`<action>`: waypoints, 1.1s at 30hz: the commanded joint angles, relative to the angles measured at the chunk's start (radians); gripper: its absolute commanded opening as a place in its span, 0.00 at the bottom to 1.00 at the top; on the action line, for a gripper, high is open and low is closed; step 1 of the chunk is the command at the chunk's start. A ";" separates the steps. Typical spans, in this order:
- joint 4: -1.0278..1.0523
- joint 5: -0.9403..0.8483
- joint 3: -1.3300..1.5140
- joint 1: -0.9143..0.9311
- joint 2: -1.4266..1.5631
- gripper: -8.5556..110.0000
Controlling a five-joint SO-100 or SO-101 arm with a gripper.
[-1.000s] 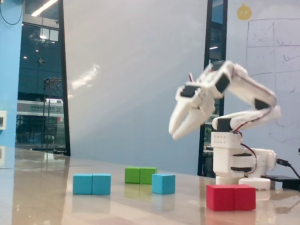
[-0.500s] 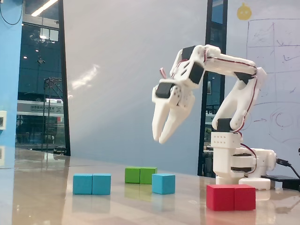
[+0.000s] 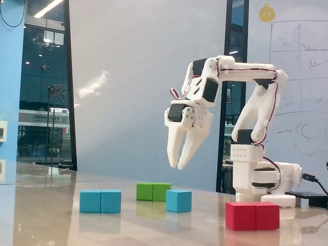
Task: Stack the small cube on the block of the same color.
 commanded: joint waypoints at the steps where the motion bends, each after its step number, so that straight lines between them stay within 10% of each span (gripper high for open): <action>1: -0.017 0.025 -0.012 0.032 -0.046 0.11; 18: 0.003 0.014 0.029 0.025 -0.094 0.12; 33: 0.005 -0.002 0.046 0.026 -0.103 0.33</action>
